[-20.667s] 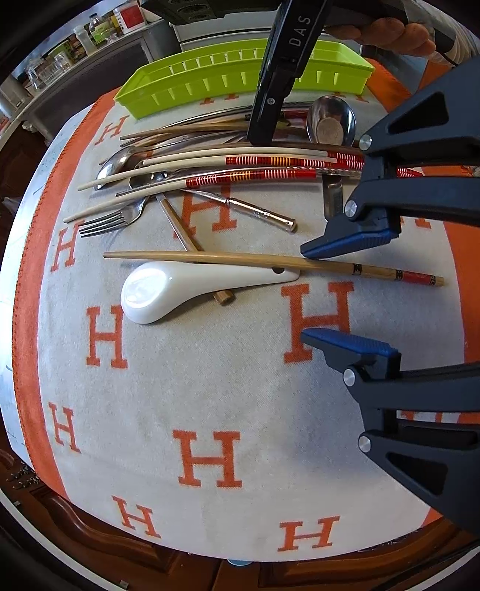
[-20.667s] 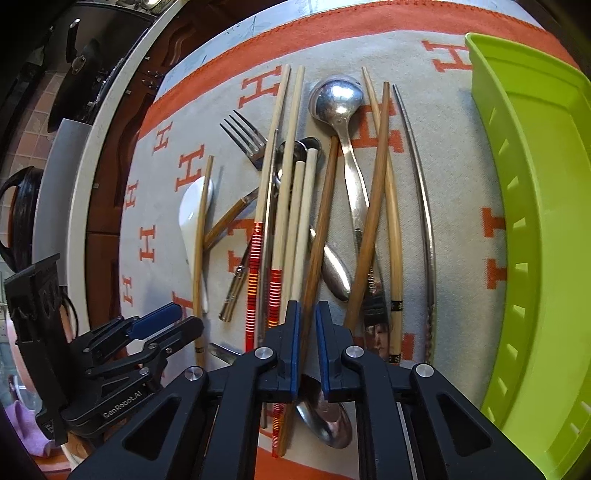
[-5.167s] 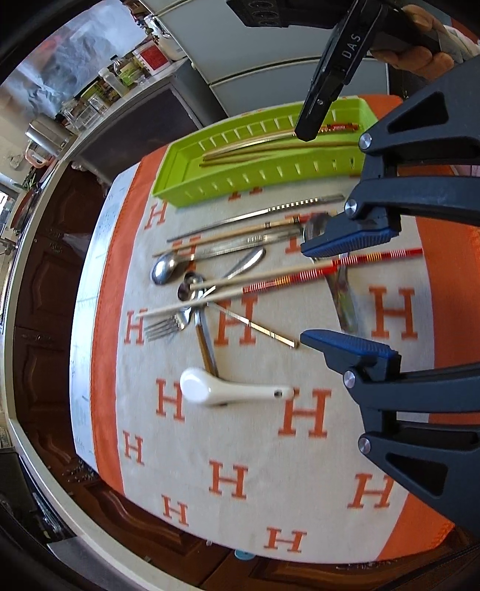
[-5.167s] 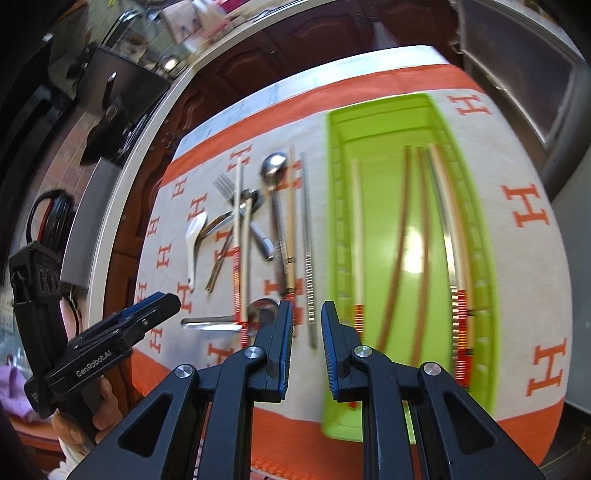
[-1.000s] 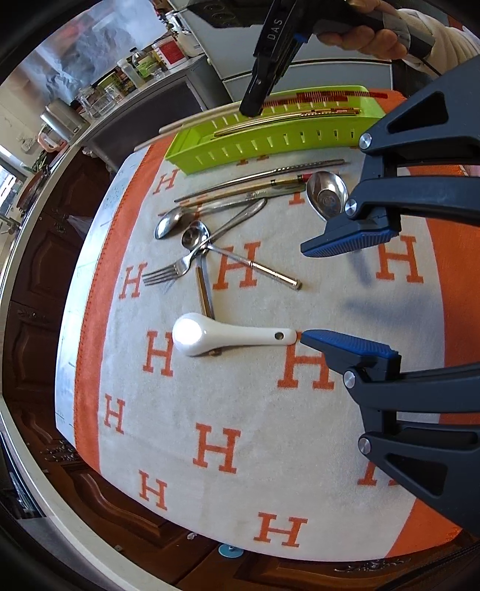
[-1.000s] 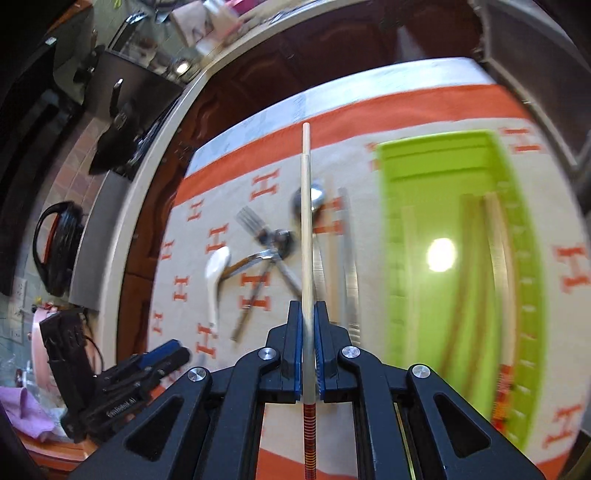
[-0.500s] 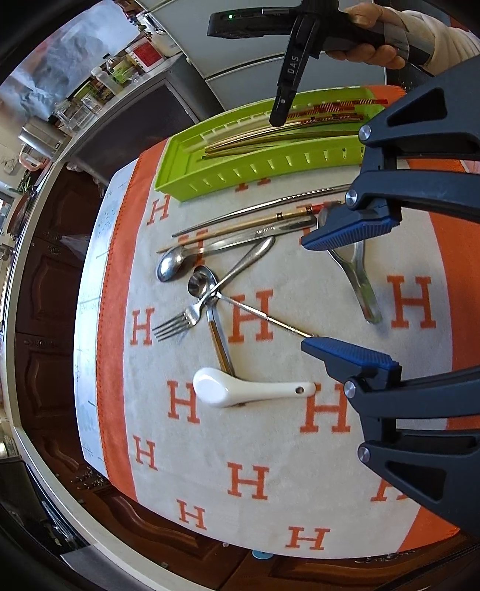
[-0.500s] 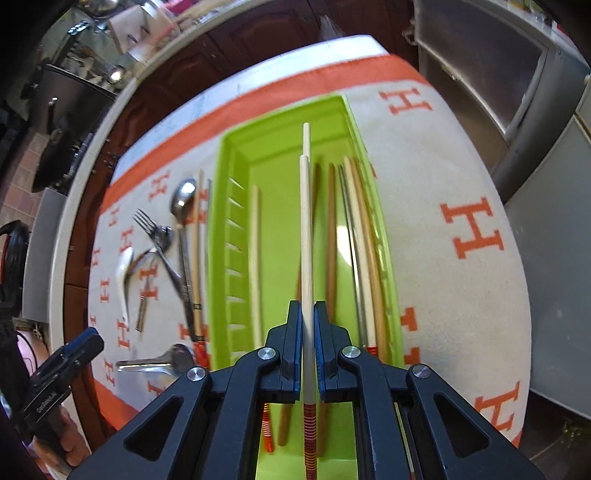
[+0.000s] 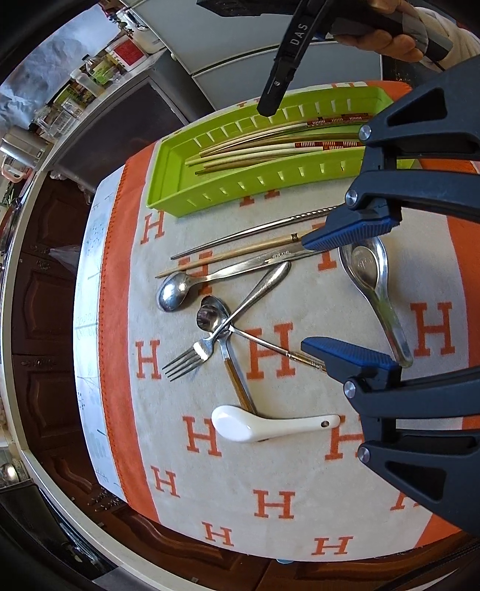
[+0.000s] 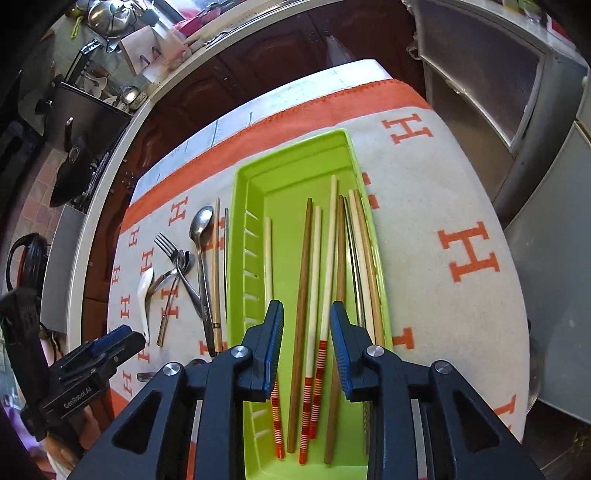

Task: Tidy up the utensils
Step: 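Carry the chopstick into the green tray and open the right tool, then move the left tool to the large silver spoon and grasp its handle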

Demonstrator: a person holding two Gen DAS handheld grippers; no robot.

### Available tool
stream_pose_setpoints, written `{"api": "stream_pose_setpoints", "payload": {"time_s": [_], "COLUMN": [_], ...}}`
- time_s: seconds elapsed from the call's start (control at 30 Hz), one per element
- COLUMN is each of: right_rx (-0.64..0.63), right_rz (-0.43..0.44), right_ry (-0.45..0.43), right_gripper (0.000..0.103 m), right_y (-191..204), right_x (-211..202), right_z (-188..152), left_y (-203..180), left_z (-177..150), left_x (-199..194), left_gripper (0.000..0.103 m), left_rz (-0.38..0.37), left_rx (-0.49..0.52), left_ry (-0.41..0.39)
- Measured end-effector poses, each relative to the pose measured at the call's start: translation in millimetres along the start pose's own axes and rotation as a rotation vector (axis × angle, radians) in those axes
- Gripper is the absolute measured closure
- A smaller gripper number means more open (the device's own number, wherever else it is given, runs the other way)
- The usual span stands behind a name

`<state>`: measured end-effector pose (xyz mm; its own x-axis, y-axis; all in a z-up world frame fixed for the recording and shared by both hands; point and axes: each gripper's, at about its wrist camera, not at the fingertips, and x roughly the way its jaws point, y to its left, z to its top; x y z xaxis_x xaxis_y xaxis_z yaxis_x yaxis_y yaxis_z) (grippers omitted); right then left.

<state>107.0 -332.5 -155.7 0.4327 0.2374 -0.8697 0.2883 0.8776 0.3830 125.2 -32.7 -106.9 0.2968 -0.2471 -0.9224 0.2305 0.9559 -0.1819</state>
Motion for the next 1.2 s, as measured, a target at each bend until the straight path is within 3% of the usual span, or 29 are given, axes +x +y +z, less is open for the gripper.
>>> {"api": "stream_pose_setpoints", "payload": {"time_s": [0.4, 0.83, 1.2], "right_rx": [-0.077, -0.068, -0.040], "right_rz": [0.105, 0.148, 0.175], "right_ry": [0.020, 0.019, 0.005], "right_gripper": [0.077, 0.077, 0.077], "right_y": [36, 42, 29], "right_x": [-3, -2, 0], "right_z": [-16, -12, -7], "left_y": [-9, 3, 8], "left_z": [25, 79, 86], "left_x": [22, 75, 98], "left_gripper": [0.056, 0.072, 0.089], "left_rz": [-0.015, -0.109, -0.144], "left_rx": [0.012, -0.126, -0.196], "left_ry": [0.035, 0.058, 0.064]}}
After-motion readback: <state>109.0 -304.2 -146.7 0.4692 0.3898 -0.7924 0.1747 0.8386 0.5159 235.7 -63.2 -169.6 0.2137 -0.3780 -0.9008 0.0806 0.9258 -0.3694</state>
